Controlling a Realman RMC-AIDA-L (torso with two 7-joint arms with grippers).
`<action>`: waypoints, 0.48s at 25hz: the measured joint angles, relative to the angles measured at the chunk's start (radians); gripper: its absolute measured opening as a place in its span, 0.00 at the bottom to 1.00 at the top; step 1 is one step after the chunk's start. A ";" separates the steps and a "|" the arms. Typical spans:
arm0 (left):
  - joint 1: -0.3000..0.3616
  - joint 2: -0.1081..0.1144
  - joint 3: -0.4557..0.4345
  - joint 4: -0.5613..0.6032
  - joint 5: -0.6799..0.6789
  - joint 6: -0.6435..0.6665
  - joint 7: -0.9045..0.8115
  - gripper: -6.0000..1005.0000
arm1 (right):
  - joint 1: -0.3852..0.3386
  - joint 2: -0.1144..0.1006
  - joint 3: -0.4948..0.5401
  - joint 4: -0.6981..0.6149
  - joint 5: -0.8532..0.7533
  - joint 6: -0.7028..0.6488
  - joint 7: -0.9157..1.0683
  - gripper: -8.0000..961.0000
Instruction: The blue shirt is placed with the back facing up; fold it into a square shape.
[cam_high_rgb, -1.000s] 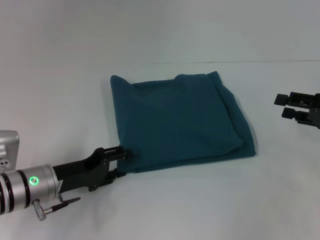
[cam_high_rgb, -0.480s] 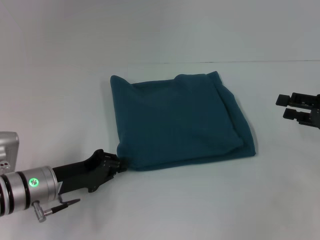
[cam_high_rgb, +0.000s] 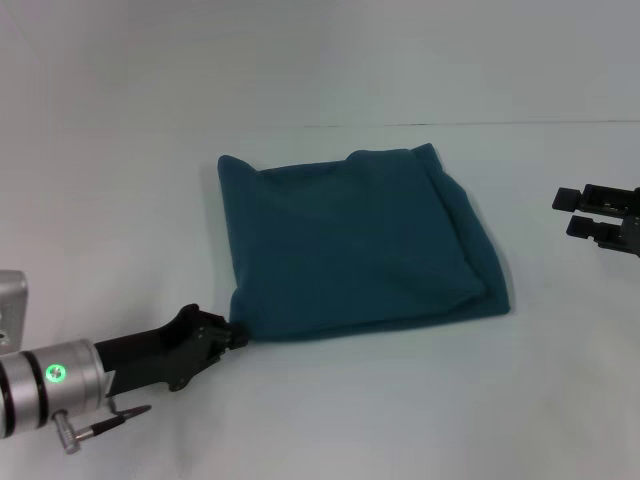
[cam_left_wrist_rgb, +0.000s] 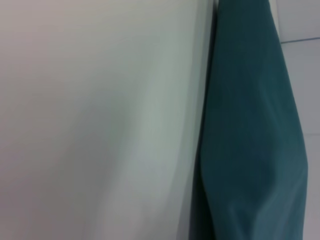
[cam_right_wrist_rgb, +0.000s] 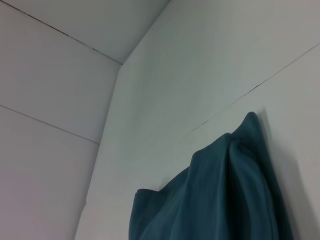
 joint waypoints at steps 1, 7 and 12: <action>0.005 0.002 -0.001 0.003 -0.001 0.002 0.000 0.05 | 0.000 0.000 0.000 0.000 0.000 0.000 0.000 0.71; 0.048 0.007 -0.005 0.037 0.000 0.018 -0.003 0.08 | 0.000 0.000 0.005 0.000 0.000 -0.001 0.000 0.71; 0.072 0.015 -0.021 0.055 0.000 0.030 -0.007 0.11 | 0.000 0.000 0.008 0.002 0.000 0.001 0.000 0.71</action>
